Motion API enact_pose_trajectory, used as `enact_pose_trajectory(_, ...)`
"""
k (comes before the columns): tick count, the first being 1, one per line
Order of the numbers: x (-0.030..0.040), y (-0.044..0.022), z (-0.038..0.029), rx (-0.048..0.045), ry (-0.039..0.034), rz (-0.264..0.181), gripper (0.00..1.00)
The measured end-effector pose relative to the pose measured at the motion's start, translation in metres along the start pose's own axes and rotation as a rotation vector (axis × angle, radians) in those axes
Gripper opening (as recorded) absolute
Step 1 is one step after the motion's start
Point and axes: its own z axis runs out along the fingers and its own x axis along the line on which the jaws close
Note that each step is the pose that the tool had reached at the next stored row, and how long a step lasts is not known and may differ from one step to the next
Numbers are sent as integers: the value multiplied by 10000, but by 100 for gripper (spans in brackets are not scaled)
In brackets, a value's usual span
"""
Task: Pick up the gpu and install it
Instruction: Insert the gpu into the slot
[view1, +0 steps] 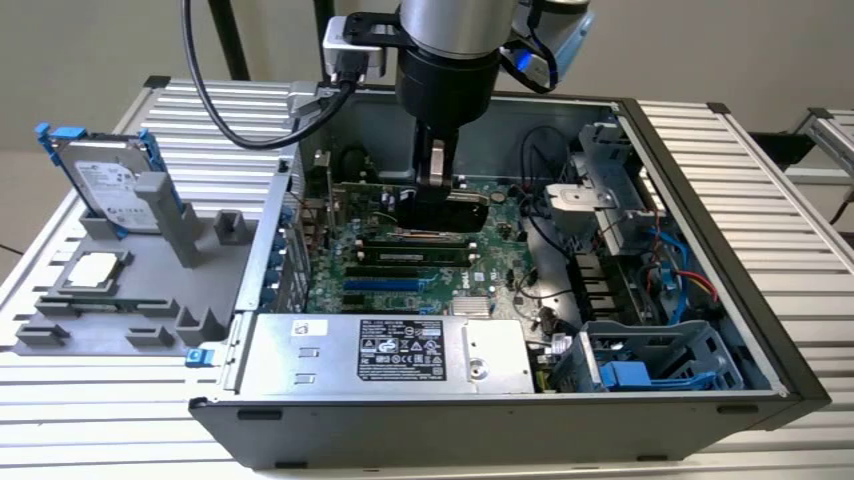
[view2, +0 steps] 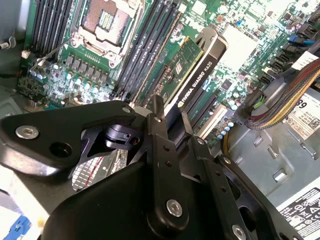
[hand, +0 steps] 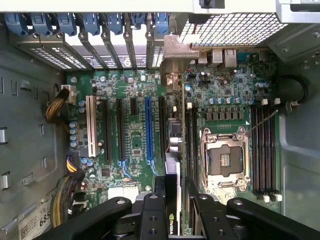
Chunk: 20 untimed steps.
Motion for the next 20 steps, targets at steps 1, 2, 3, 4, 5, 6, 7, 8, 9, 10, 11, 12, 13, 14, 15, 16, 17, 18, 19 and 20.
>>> enact_pose_trajectory(1,0,0,0,0,0,1,0)
enact_pose_trajectory(2,0,0,1,0,0,0,0)
enact_pose_trajectory(3,0,0,1,0,-1,0,0)
enact_pose_trajectory(4,0,0,1,0,0,0,0)
enact_pose_trajectory(5,0,0,1,0,0,0,0)
enact_pose_trajectory(6,0,0,1,0,0,0,0)
enact_pose_trajectory(7,0,0,2,0,0,0,0)
enact_pose_trajectory(8,0,0,3,0,-1,0,0)
enact_pose_trajectory(9,0,0,4,0,-1,0,0)
enact_pose_trajectory(10,0,0,5,0,-1,0,0)
enact_pose_trajectory(11,1,0,8,1,-1,0,0)
enact_pose_trajectory(12,1,-1,15,2,-6,0,0)
enact_pose_trajectory(13,2,-1,19,2,-4,0,0)
enact_pose_trajectory(14,2,-1,25,1,-1,0,0)
enact_pose_trajectory(15,3,-1,35,0,-1,0,0)
enact_pose_trajectory(16,4,-2,46,0,-1,0,0)
enact_pose_trajectory(17,5,-2,59,0,0,0,0)
enact_pose_trajectory(18,6,-3,71,0,-1,0,0)
enact_pose_trajectory(19,7,-3,79,0,0,0,0)
enact_pose_trajectory(20,8,-3,89,0,0,0,0)
